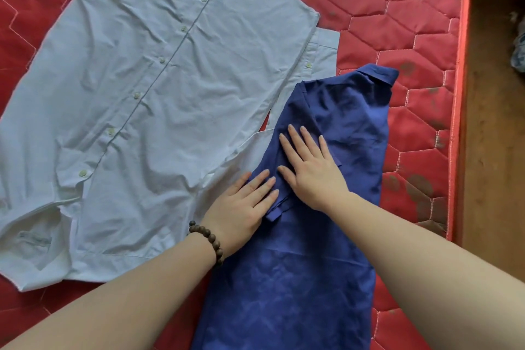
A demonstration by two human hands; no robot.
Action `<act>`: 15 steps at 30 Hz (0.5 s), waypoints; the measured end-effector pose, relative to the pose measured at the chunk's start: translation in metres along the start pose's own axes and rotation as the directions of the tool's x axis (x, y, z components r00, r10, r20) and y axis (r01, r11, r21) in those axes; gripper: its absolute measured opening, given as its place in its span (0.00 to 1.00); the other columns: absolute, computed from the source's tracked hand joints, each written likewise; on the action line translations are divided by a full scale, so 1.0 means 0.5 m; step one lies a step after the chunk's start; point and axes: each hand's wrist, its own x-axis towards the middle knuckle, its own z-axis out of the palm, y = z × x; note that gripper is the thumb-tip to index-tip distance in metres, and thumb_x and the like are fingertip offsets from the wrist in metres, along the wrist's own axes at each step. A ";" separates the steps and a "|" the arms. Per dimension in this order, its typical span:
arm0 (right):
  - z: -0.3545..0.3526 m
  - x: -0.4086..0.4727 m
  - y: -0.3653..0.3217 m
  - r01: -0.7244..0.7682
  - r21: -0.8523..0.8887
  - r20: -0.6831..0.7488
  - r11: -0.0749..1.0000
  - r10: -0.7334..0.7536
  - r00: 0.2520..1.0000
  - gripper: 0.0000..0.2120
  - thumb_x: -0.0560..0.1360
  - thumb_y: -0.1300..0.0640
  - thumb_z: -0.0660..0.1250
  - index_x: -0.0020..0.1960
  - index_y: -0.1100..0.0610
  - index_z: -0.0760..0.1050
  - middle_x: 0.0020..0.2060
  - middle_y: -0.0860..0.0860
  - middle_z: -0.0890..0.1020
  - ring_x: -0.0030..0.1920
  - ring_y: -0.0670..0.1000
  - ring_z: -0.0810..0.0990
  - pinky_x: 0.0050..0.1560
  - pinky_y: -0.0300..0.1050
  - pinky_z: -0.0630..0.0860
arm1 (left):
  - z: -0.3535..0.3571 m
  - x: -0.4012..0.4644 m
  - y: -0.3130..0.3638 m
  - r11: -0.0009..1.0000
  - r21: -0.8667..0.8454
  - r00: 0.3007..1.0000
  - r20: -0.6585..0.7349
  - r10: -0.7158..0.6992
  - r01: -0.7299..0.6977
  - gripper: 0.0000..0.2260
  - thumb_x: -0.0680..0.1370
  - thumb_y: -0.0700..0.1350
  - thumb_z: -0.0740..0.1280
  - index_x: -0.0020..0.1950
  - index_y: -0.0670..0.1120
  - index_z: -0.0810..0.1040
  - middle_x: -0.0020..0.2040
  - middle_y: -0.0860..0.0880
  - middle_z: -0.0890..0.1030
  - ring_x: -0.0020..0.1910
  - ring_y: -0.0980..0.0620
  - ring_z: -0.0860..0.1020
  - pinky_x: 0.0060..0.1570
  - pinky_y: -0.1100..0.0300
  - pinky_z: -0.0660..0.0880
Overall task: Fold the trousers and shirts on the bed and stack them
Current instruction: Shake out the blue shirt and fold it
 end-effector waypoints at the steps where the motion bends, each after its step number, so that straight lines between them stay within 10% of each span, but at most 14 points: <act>1: 0.006 0.006 0.006 0.016 -0.041 0.006 0.999 -0.015 1.000 0.30 0.81 0.42 0.47 0.78 0.51 0.41 0.78 0.49 0.42 0.77 0.52 0.39 0.76 0.55 0.38 | 0.002 0.000 -0.002 1.000 -0.019 1.000 0.024 -0.016 0.016 0.19 0.70 0.38 0.73 0.61 0.41 0.80 0.63 0.41 0.78 0.64 0.41 0.75 0.60 0.44 0.74; 6: -0.005 0.017 0.014 0.082 0.010 -0.091 0.997 -0.081 0.993 0.26 0.82 0.46 0.50 0.78 0.51 0.51 0.78 0.51 0.49 0.77 0.53 0.48 0.76 0.55 0.44 | -0.010 0.015 0.005 0.993 -0.081 0.994 0.075 -0.082 0.088 0.20 0.79 0.53 0.56 0.62 0.44 0.80 0.64 0.45 0.78 0.63 0.46 0.77 0.64 0.50 0.69; 9: -0.037 0.036 0.015 -0.100 0.237 -0.313 0.966 0.174 0.934 0.25 0.79 0.51 0.61 0.74 0.56 0.64 0.72 0.58 0.65 0.71 0.58 0.65 0.68 0.56 0.62 | -0.016 0.031 -0.005 0.987 -0.125 0.992 0.079 -0.096 0.105 0.22 0.78 0.53 0.57 0.65 0.42 0.77 0.68 0.45 0.74 0.68 0.46 0.72 0.68 0.50 0.62; 15: -0.103 0.128 0.052 -0.413 0.377 -0.028 0.829 0.456 0.890 0.15 0.77 0.44 0.62 0.51 0.55 0.71 0.46 0.52 0.79 0.51 0.57 0.75 0.49 0.50 0.69 | 0.005 0.009 -0.038 0.995 -0.099 0.925 0.379 0.030 0.008 0.38 0.70 0.49 0.61 0.78 0.45 0.52 0.79 0.46 0.47 0.77 0.48 0.42 0.75 0.46 0.44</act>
